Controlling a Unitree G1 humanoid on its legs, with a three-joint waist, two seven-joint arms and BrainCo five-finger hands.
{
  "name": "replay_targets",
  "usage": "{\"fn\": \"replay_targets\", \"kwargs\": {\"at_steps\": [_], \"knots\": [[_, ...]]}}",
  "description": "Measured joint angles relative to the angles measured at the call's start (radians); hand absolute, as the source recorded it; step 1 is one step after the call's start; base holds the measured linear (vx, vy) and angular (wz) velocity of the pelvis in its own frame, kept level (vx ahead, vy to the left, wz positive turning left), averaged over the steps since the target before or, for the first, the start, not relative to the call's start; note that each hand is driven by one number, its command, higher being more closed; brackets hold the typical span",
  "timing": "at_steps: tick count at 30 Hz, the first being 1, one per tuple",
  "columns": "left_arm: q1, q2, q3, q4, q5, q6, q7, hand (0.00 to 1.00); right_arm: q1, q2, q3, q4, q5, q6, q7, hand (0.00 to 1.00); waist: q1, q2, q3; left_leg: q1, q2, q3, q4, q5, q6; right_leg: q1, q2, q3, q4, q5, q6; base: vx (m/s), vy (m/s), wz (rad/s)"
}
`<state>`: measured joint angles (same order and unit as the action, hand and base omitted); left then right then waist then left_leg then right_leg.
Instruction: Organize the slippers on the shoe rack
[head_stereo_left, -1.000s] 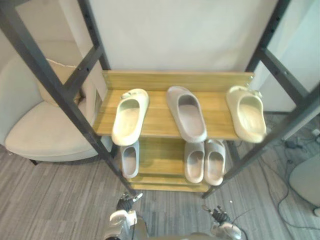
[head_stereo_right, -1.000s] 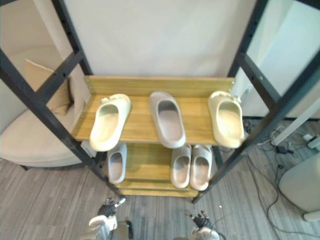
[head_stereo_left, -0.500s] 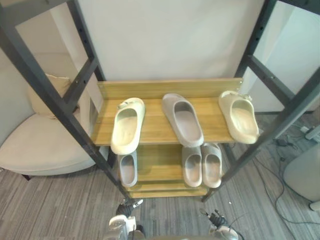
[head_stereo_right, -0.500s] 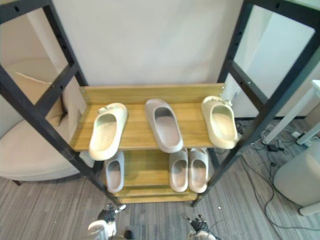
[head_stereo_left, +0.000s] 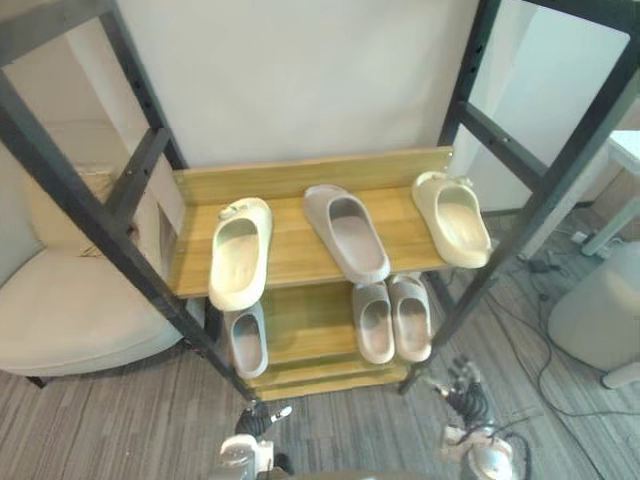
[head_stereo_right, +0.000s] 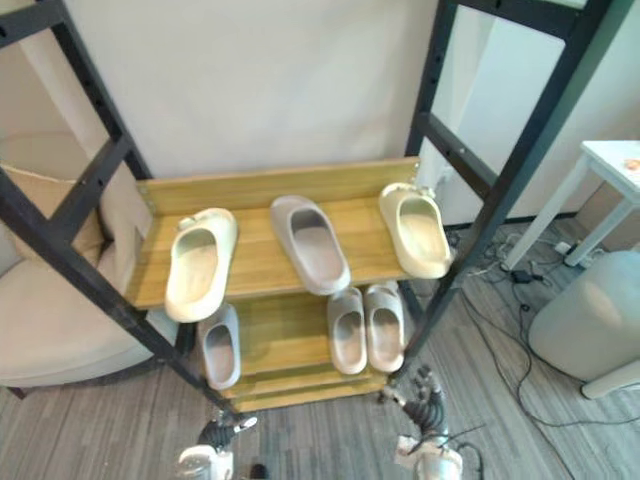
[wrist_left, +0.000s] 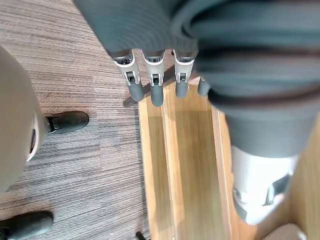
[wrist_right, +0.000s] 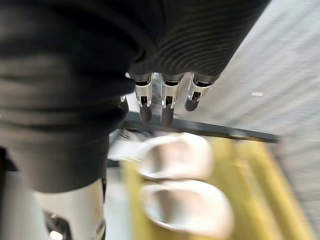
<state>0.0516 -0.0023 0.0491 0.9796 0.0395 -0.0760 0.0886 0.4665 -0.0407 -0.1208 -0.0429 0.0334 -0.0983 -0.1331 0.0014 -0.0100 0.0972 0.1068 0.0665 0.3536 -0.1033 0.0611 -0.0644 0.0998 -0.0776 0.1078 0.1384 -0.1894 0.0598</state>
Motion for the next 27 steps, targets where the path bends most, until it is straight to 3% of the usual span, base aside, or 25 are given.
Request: {"fn": "replay_targets", "kwargs": {"at_steps": [7,11,20,27], "knots": [[0.016,-0.022,-0.049,-0.008,0.025,-0.001,-0.003,0.00,0.094,0.001,0.008,-0.298,-0.043,-0.028,-0.002,0.00,-0.021,0.004,-0.009,-0.005,0.021,0.038,0.086,-0.066,-0.008,0.007,0.005,0.038,0.005,0.006,0.005,0.08,-0.028,-0.25],[0.012,-0.049,-0.089,-0.006,0.039,-0.004,-0.007,0.00,0.125,0.000,0.044,-0.441,-0.079,-0.066,0.006,0.00,-0.020,0.013,-0.015,-0.002,0.027,0.043,0.088,-0.079,0.002,0.006,0.010,0.040,0.005,0.021,0.031,0.00,-0.010,-0.04],[0.013,-0.039,-0.170,0.011,0.057,-0.007,-0.010,0.00,0.088,-0.040,0.064,-0.539,-0.112,-0.108,0.007,0.00,-0.021,0.015,-0.020,-0.001,-0.011,0.005,0.042,-0.070,0.009,0.000,-0.014,0.044,-0.005,0.021,0.034,-0.05,-0.001,0.02],[0.008,0.001,-0.238,0.047,0.058,-0.029,-0.015,0.00,-0.049,-0.109,0.043,-0.528,-0.105,-0.128,0.011,0.00,-0.044,0.012,-0.026,-0.004,-0.036,-0.053,-0.006,-0.023,0.018,-0.012,-0.020,0.037,-0.008,0.019,0.035,-0.05,-0.015,0.10]]}}
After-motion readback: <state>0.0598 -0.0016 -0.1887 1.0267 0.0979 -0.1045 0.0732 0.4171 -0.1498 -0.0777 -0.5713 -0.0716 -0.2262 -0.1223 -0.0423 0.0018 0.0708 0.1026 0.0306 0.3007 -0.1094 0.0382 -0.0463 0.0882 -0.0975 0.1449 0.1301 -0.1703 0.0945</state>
